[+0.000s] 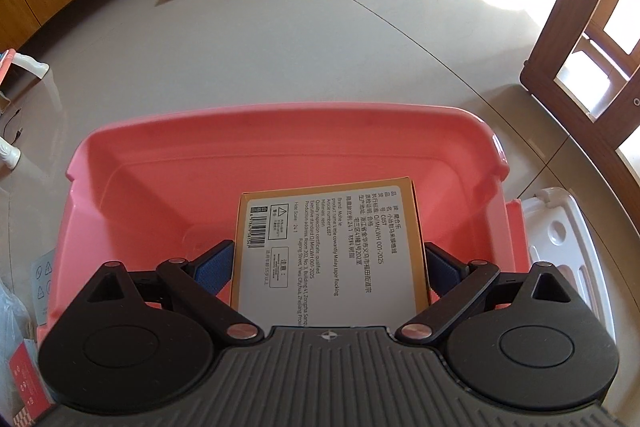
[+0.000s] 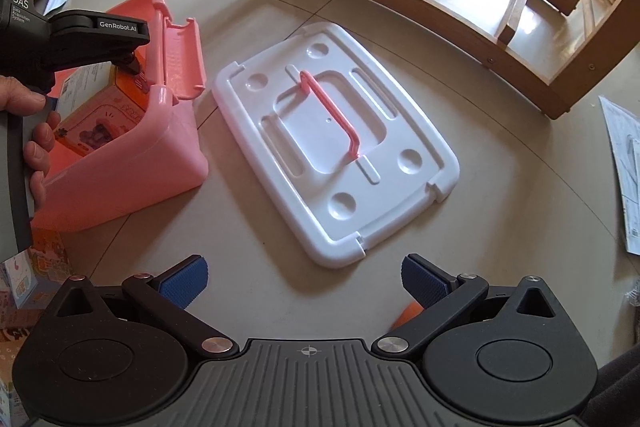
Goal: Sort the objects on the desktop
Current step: 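Lower the box into the pink bin and open the left gripper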
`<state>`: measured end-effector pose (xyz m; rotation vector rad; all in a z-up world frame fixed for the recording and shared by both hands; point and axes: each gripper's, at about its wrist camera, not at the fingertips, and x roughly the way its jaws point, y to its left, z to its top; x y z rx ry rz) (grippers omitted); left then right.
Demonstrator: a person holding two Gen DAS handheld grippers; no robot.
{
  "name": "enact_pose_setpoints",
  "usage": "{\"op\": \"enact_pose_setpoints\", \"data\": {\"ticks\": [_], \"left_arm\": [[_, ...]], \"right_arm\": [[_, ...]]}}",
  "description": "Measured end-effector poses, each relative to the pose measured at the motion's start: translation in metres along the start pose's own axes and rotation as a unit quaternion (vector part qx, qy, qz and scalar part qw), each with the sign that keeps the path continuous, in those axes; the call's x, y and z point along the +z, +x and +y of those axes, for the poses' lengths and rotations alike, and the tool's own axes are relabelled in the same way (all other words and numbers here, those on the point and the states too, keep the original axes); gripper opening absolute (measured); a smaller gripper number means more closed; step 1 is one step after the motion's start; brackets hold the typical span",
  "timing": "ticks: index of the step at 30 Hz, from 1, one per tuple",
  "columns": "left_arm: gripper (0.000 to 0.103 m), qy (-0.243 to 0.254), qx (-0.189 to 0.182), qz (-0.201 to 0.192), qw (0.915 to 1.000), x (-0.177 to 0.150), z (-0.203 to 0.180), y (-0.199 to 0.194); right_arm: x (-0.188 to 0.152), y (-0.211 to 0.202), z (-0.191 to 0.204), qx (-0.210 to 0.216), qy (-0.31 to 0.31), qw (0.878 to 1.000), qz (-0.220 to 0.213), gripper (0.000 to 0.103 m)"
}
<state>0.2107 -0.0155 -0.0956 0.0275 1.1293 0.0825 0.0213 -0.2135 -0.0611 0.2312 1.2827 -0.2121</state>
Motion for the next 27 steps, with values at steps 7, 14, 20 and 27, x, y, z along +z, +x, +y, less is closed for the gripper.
{"op": "enact_pose_setpoints", "data": {"ticks": [7, 14, 20, 27], "left_arm": [[0.097, -0.033, -0.020, 0.021, 0.9991, 0.002, 0.008, 0.013], [0.096, -0.061, -0.047, 0.034, 0.9964, -0.002, 0.017, 0.016], [0.096, -0.090, -0.071, 0.051, 0.9922, -0.011, 0.023, 0.014], [0.097, -0.066, -0.055, 0.033, 0.9958, -0.018, 0.015, -0.002]], "right_arm": [[0.002, 0.006, -0.003, 0.000, 0.009, 1.000, 0.011, 0.103], [0.003, 0.007, -0.002, 0.003, 0.009, 1.000, 0.013, 0.103], [0.003, 0.007, -0.002, 0.003, 0.011, 1.000, 0.013, 0.103], [0.003, 0.005, -0.003, 0.004, 0.011, 1.000, 0.010, 0.103]]}}
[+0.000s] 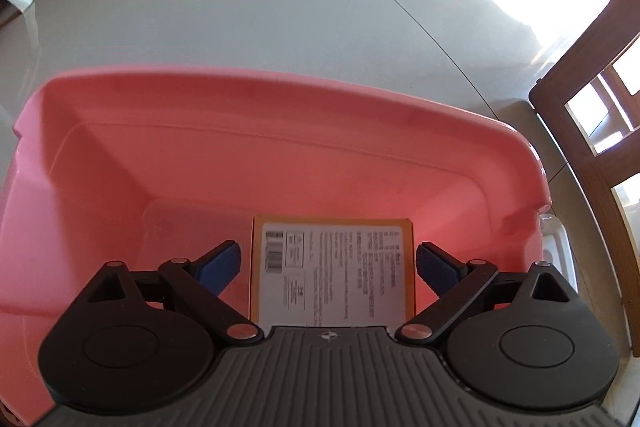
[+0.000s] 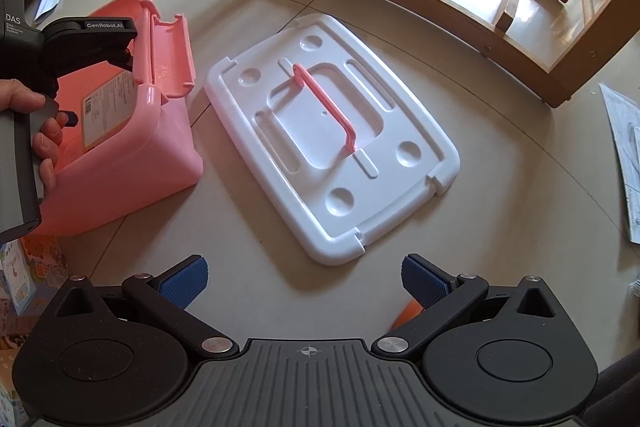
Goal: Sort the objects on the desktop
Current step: 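Lower the box into the pink bin and open the left gripper, then move the left gripper to the red cardboard box and grasp it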
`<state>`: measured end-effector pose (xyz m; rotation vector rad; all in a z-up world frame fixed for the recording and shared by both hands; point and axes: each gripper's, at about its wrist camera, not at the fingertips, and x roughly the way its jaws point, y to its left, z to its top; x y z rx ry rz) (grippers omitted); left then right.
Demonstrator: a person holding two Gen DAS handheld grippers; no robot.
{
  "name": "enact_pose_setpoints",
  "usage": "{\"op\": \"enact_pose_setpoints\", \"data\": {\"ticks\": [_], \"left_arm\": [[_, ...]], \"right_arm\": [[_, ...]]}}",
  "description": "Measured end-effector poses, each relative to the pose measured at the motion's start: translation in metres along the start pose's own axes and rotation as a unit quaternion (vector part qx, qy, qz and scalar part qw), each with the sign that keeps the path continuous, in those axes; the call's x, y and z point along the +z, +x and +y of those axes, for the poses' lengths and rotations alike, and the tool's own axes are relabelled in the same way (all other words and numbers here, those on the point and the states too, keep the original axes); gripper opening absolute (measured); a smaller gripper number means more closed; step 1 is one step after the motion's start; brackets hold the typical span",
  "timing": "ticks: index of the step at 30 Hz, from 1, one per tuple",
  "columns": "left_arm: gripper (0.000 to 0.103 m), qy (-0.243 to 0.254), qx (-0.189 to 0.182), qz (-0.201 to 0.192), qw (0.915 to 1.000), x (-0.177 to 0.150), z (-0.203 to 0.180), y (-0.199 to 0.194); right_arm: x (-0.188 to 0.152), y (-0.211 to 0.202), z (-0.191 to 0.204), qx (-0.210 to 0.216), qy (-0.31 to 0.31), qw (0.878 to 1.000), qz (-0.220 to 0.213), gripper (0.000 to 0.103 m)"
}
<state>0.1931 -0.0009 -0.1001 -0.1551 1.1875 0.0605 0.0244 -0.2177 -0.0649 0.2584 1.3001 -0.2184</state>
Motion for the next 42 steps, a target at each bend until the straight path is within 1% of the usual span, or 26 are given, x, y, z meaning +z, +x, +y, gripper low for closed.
{"op": "enact_pose_setpoints", "data": {"ticks": [6, 9, 14, 16, 18, 21, 23, 27, 30, 33, 35, 39, 42], "left_arm": [[0.097, 0.017, 0.016, -0.001, 0.9997, -0.012, -0.006, -0.017], [0.097, 0.020, 0.015, -0.013, 0.9996, -0.018, -0.008, -0.035], [0.097, 0.038, 0.006, -0.042, 0.9984, -0.032, -0.012, -0.085], [0.098, 0.055, 0.014, -0.063, 0.9964, -0.040, -0.010, -0.110], [0.099, 0.063, 0.026, -0.087, 0.9939, -0.041, -0.003, -0.133], [0.100, 0.052, 0.036, -0.111, 0.9918, -0.029, 0.021, -0.151], [0.100, 0.033, 0.042, -0.116, 0.9918, -0.017, 0.058, -0.148], [0.100, -0.010, 0.063, -0.110, 0.9919, -0.025, 0.114, -0.150], [0.100, -0.029, 0.092, -0.099, 0.9904, -0.035, 0.155, -0.150], [0.100, -0.042, 0.123, -0.056, 0.9899, -0.046, 0.194, -0.137], [0.100, -0.064, 0.140, -0.040, 0.9872, -0.056, 0.219, -0.133], [0.100, -0.104, 0.141, -0.015, 0.9844, -0.068, 0.255, -0.117], [0.100, -0.108, 0.146, -0.008, 0.9833, -0.071, 0.266, -0.106]], "right_arm": [[0.001, -0.004, 0.001, 0.003, 0.000, 1.000, -0.005, 0.103], [0.002, -0.008, 0.004, 0.006, -0.002, 1.000, -0.010, 0.103], [0.005, -0.016, 0.008, 0.011, 0.000, 1.000, -0.023, 0.103], [0.006, -0.021, 0.011, 0.013, 0.000, 0.999, -0.034, 0.103], [0.007, -0.027, 0.014, 0.017, 0.000, 0.999, -0.044, 0.103], [0.005, -0.034, 0.021, 0.026, -0.002, 0.998, -0.054, 0.103], [0.003, -0.038, 0.026, 0.029, -0.007, 0.998, -0.058, 0.103], [-0.002, -0.046, 0.039, 0.038, -0.011, 0.997, -0.066, 0.103], [-0.009, -0.054, 0.053, 0.047, -0.023, 0.996, -0.072, 0.103], [-0.017, -0.060, 0.070, 0.056, -0.047, 0.994, -0.074, 0.103], [-0.021, -0.062, 0.081, 0.060, -0.064, 0.993, -0.075, 0.103], [-0.028, -0.063, 0.096, 0.057, -0.082, 0.992, -0.075, 0.103], [-0.029, -0.058, 0.101, 0.050, -0.087, 0.993, -0.069, 0.103]]}}
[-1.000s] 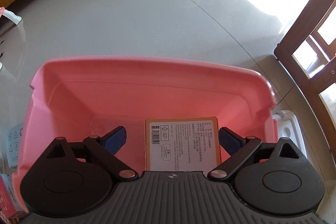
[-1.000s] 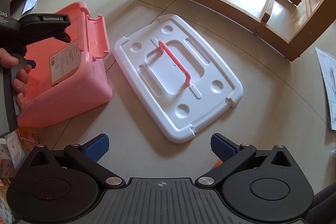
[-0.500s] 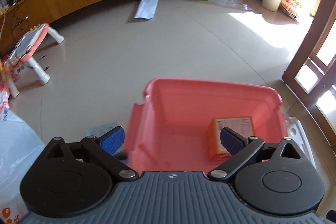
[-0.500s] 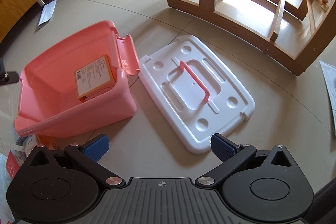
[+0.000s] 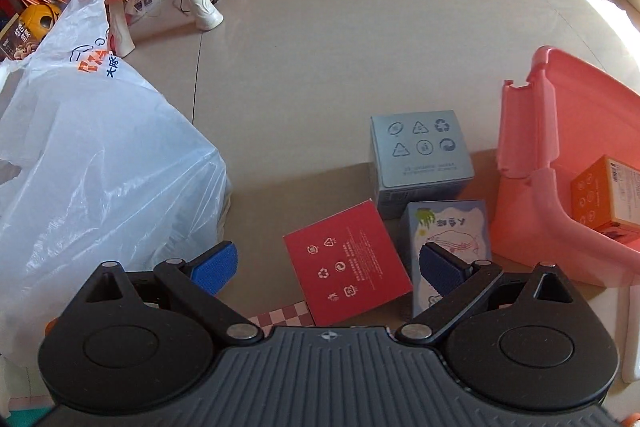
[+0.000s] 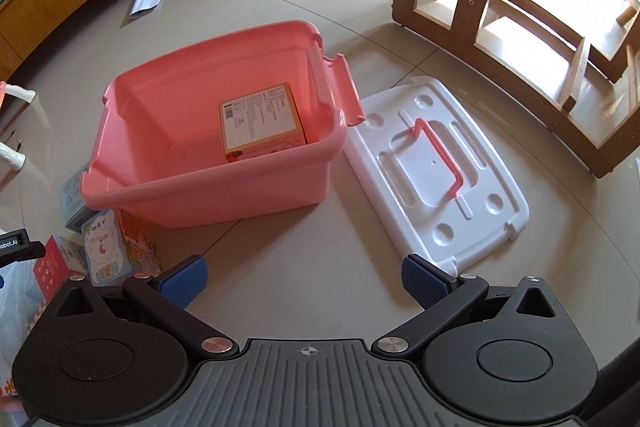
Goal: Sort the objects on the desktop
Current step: 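Move the left gripper to the red cardboard box and grasp it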
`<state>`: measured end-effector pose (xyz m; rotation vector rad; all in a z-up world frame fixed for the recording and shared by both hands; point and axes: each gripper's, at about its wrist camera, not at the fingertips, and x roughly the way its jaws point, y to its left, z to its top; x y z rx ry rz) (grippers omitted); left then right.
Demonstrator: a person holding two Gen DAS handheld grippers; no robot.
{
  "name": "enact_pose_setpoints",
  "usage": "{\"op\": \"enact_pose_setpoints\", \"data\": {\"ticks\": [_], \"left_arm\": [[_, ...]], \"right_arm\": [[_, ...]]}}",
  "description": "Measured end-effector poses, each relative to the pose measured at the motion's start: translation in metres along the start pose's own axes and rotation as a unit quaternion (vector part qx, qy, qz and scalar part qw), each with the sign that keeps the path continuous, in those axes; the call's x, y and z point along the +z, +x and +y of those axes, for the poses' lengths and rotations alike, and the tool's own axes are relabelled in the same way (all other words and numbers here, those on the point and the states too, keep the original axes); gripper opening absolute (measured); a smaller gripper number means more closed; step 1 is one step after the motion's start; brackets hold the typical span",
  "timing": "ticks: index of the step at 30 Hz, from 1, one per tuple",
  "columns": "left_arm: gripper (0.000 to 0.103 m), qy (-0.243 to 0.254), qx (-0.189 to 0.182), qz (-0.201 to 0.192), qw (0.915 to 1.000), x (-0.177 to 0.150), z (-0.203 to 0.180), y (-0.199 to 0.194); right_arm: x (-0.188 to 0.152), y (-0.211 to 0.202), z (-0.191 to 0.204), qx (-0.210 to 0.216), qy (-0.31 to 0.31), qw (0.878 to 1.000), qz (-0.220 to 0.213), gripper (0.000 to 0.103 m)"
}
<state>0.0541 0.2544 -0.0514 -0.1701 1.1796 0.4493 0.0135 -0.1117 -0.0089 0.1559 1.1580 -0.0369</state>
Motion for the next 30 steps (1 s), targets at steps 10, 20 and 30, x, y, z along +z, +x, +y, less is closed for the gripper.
{"op": "enact_pose_setpoints", "data": {"ticks": [10, 20, 30], "left_arm": [[0.096, -0.045, -0.041, 0.030, 0.9977, 0.003, 0.009, 0.038], [0.081, -0.035, -0.041, 0.040, 0.9977, -0.004, 0.004, 0.053], [0.078, -0.039, -0.028, 0.034, 0.9983, -0.004, -0.002, 0.047]], "right_arm": [[-0.002, 0.018, 0.009, -0.018, -0.009, 1.000, 0.019, 0.103], [-0.005, 0.028, 0.018, -0.024, -0.023, 0.999, 0.032, 0.103], [-0.005, 0.029, 0.016, -0.025, -0.019, 0.999, 0.037, 0.103]]}}
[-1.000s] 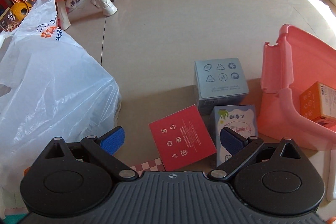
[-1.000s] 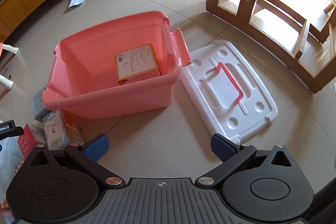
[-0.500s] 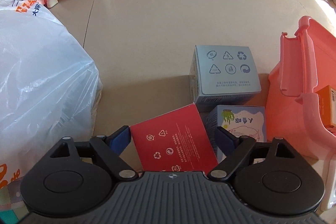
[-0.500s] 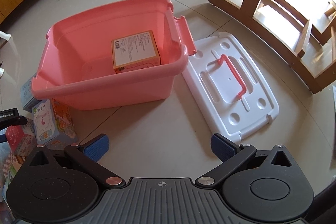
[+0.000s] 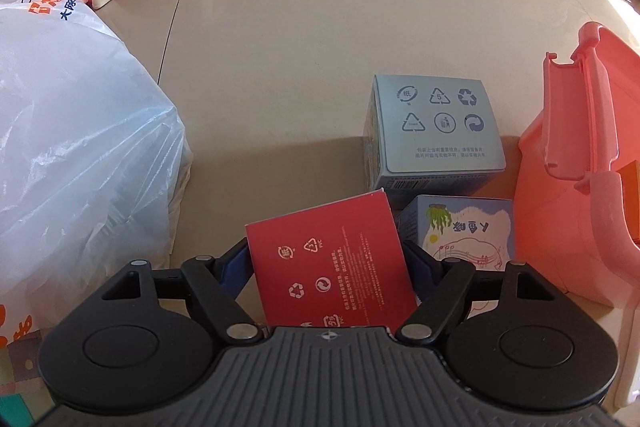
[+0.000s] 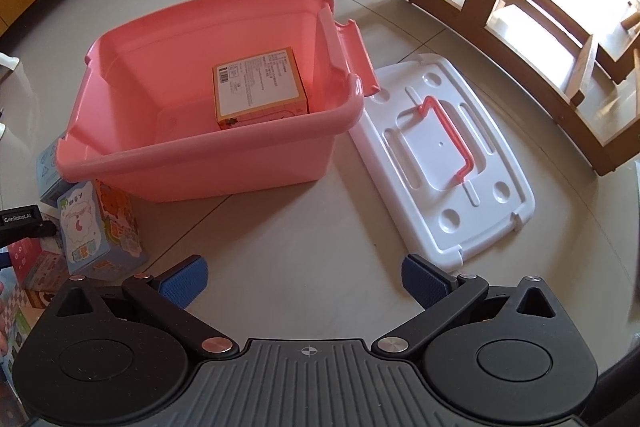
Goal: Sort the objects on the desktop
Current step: 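Move the left gripper to the red cardboard box and grasp it, then lift the red box with the left gripper and carry it over the pink bin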
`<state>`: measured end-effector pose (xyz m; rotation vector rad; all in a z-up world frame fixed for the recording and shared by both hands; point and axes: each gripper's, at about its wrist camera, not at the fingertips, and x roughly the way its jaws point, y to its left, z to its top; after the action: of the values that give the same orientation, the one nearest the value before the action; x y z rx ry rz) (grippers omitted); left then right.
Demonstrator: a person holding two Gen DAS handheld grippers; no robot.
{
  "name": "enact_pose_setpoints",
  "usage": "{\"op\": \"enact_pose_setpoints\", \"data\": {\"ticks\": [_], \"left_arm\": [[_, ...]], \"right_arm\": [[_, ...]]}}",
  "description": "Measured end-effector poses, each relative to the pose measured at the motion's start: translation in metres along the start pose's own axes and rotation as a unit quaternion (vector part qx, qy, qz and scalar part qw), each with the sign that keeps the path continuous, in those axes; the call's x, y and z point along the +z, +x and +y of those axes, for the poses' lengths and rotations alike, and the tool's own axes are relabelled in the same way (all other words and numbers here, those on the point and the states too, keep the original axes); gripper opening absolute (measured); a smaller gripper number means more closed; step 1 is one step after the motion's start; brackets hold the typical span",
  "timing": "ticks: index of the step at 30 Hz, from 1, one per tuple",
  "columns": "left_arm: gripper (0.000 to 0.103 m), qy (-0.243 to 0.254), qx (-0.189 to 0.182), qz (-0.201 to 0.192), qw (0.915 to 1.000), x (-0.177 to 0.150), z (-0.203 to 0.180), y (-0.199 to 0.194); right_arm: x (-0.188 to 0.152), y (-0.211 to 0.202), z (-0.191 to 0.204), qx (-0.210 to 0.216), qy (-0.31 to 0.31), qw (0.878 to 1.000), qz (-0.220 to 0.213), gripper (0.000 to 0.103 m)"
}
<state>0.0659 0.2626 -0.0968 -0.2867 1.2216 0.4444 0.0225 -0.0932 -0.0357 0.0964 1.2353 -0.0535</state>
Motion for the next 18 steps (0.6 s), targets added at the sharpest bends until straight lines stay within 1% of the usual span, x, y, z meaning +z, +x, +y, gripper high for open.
{"op": "enact_pose_setpoints", "data": {"ticks": [7, 14, 18], "left_arm": [[0.077, 0.019, 0.002, -0.039, 0.9991, 0.004, -0.009, -0.032], [0.076, 0.020, 0.000, -0.083, 0.9964, 0.014, -0.015, -0.078], [0.076, 0.030, -0.006, -0.110, 0.9935, 0.021, -0.025, -0.106]], "right_arm": [[0.000, -0.007, 0.002, 0.013, -0.002, 1.000, -0.006, 0.103], [-0.001, -0.020, -0.003, 0.025, 0.003, 1.000, -0.018, 0.103], [-0.002, -0.027, -0.009, 0.029, 0.007, 0.999, -0.025, 0.103]]}}
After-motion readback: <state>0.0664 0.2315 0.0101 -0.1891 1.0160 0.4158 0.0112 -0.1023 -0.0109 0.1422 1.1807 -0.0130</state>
